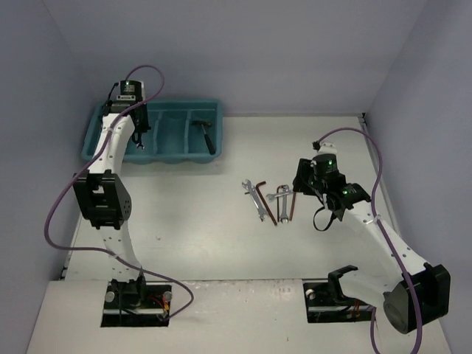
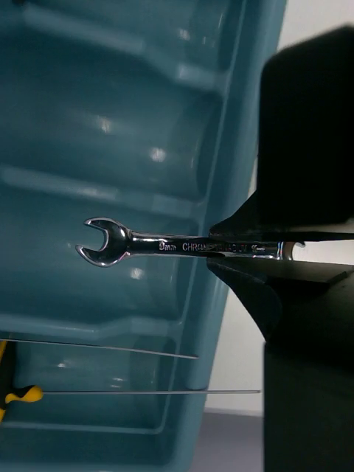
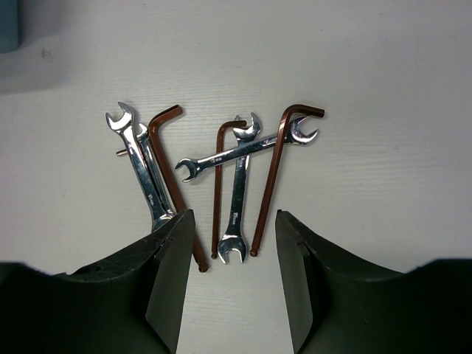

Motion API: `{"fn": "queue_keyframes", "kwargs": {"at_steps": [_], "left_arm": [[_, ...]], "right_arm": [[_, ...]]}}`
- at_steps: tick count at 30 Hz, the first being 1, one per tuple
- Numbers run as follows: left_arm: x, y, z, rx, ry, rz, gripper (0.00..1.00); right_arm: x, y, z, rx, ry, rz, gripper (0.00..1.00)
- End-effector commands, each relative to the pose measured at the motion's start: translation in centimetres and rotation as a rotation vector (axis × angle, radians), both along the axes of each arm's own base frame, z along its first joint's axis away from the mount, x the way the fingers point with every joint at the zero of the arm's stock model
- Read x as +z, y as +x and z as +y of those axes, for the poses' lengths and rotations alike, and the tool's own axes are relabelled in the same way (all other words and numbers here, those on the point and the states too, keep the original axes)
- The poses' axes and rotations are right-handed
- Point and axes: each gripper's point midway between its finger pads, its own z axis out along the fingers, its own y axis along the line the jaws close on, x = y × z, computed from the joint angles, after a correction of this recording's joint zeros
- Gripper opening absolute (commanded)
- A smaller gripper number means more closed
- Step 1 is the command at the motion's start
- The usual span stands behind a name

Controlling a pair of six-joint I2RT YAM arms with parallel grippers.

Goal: Sort the tools into containers

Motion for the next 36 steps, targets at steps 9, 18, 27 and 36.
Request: {"fn": "queue_keyframes", "kwargs": {"at_steps": [9,18,27,36], "left_arm": [[-2.1,9.7,5.7,0.025,0.079,-0.079,0.23],[0.2,6.7,2.0,0.017,-0.055,-0.120,0.46],[2.7,-6.3,-3.6,0.021,-0.231,-0.100,0.68],[4.2,-15.9,-3.5,-0.045,-0.215,-0.171,0.72]], "right_arm": [[2.0,0.0,2.0,0.112,0.061,-0.025,0.46],[0.6,-0.5,2.0,0.149,0.027,0.022,0.47],[-3.0,-0.5,6.9,0.309,-0.103,0.120,0.45],[-5.8,1.7,11.0,0.430,-0.203,0.183,0.44]]}}
